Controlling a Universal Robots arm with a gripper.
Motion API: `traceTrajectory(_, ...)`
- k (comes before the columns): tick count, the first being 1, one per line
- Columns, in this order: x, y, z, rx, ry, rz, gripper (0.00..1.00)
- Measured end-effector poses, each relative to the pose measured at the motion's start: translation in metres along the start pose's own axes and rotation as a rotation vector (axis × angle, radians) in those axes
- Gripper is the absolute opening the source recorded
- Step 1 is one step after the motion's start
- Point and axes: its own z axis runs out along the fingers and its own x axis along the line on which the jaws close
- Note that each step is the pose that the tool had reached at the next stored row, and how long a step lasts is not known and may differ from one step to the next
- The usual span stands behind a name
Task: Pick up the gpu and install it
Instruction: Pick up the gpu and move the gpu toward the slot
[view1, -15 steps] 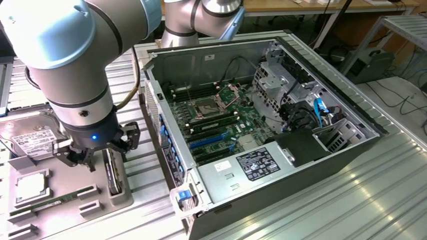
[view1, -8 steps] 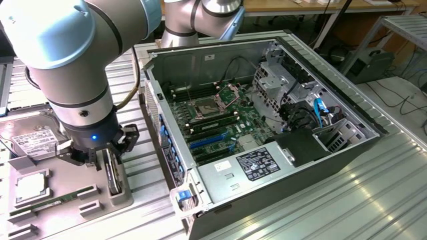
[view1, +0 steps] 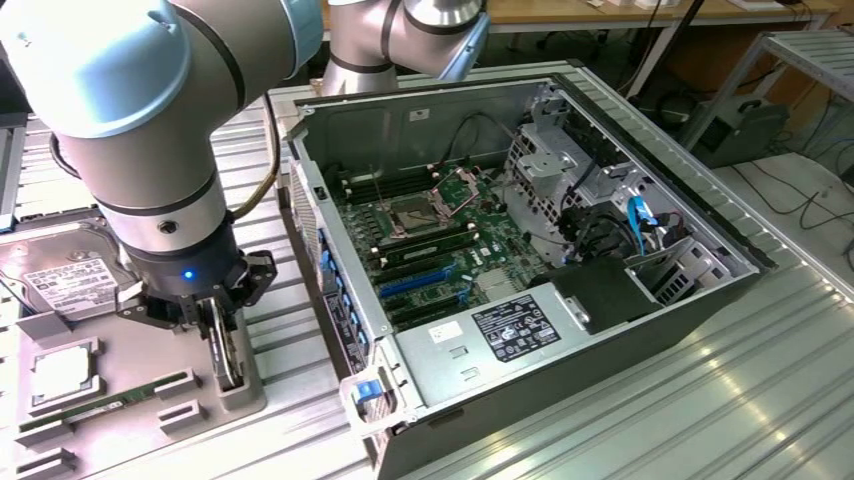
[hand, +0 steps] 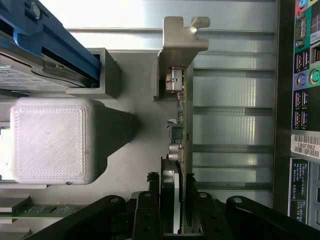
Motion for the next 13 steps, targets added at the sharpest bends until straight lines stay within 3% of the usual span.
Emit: traceTrajectory(13, -0.0001, 0.0, 0.0002, 0.0, 0.0, 0.0, 0.28)
